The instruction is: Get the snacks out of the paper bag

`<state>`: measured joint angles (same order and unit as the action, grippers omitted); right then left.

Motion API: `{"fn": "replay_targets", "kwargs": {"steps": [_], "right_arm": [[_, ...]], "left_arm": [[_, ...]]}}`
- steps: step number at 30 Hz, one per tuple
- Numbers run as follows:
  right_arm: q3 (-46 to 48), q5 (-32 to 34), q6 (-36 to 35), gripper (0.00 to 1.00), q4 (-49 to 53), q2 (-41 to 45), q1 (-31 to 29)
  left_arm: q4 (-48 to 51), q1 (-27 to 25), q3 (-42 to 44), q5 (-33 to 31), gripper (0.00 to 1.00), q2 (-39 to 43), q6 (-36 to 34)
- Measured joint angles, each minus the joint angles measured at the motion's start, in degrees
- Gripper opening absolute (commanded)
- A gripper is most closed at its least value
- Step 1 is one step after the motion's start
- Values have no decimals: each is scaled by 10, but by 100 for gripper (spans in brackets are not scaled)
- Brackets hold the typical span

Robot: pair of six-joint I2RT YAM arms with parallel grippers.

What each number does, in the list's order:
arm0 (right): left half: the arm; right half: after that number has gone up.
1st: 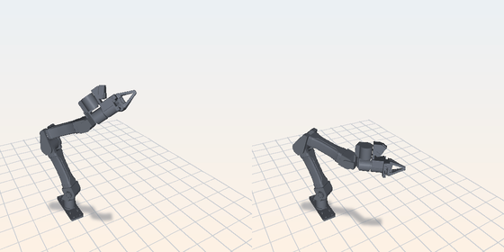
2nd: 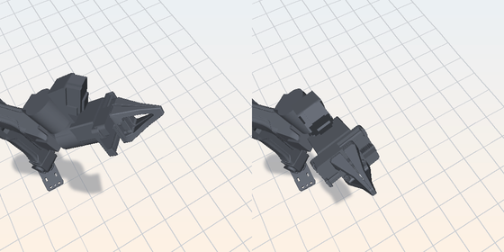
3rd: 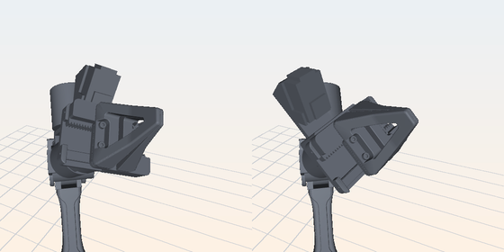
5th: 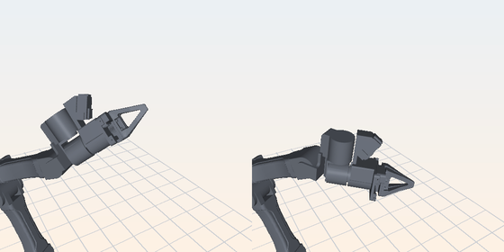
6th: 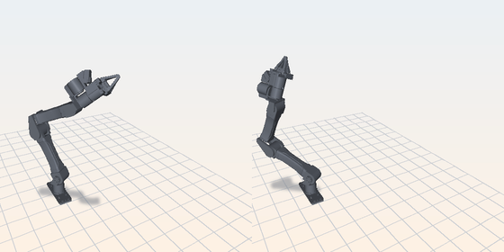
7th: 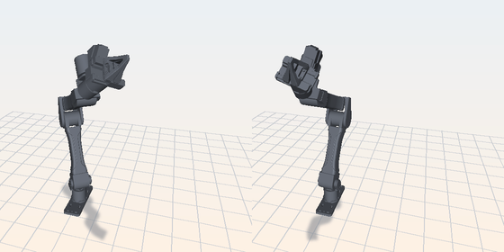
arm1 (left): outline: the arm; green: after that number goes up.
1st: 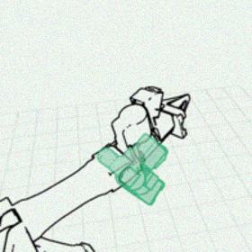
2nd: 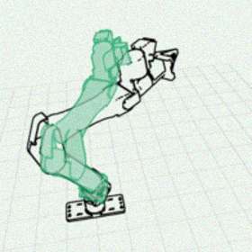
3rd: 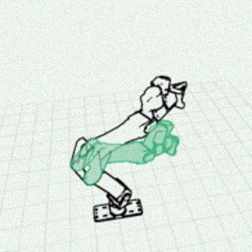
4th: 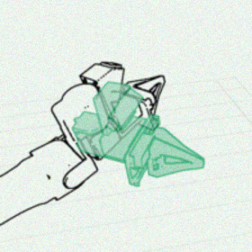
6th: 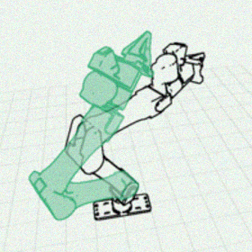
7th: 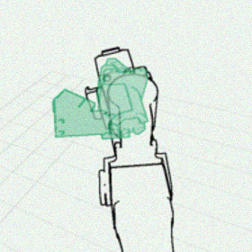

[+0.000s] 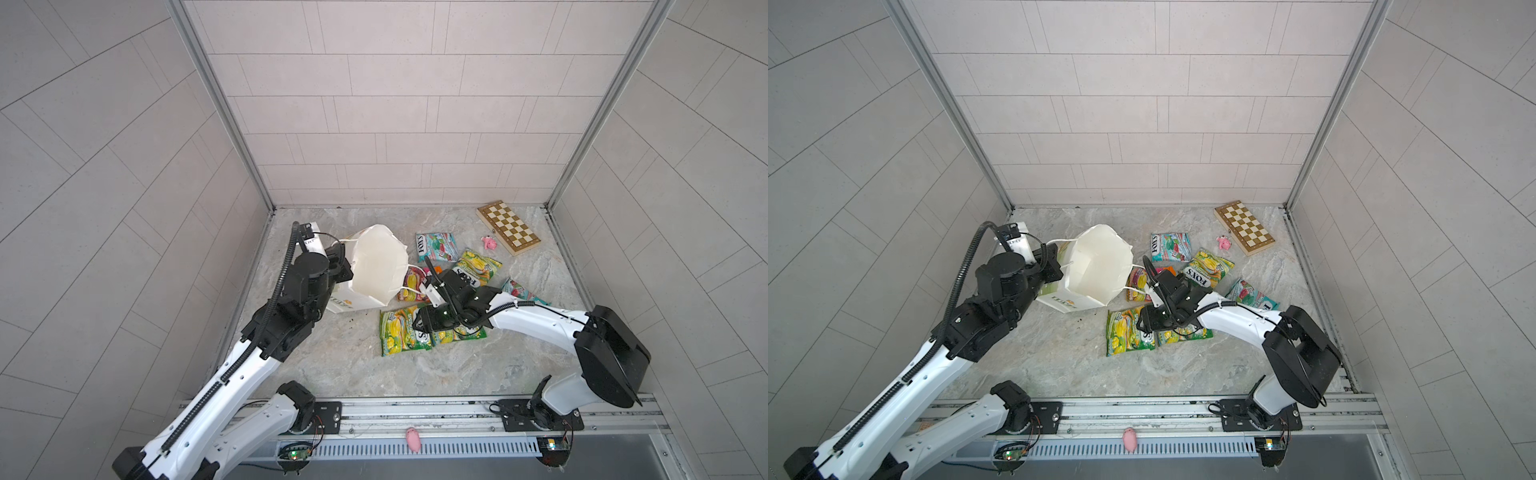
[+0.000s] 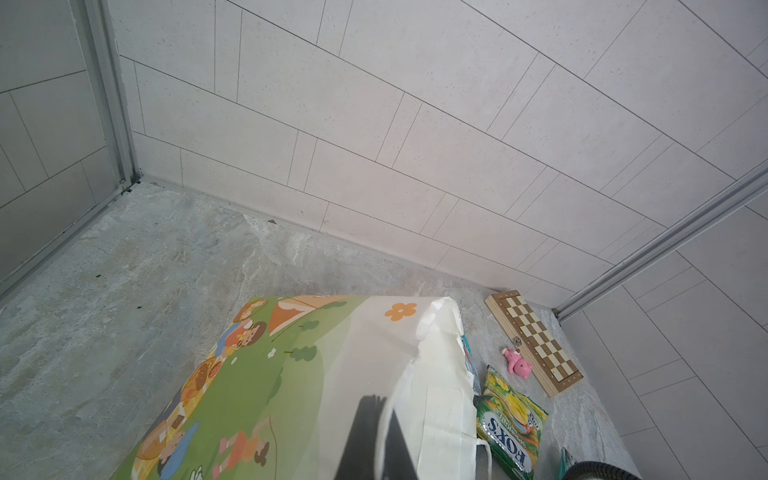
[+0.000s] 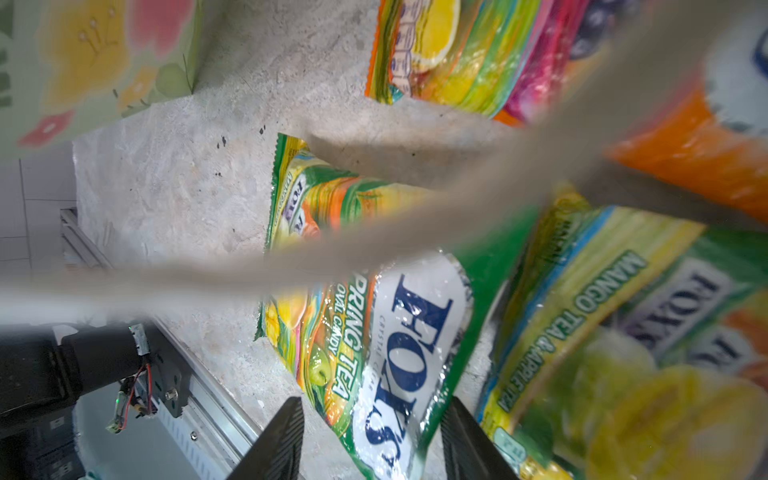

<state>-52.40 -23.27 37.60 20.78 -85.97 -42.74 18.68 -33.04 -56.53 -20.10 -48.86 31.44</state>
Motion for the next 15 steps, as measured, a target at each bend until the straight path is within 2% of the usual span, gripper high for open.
{"fn": "replay_targets", "kwargs": {"steps": [9,15], "right_arm": [[-9,64,-17,57,67,70,6],[9,84,-14,57,69,148,42]], "left_arm": [[-12,0,-17,18,0,-17,2],[-31,0,-33,45,0,-43,13]]}}
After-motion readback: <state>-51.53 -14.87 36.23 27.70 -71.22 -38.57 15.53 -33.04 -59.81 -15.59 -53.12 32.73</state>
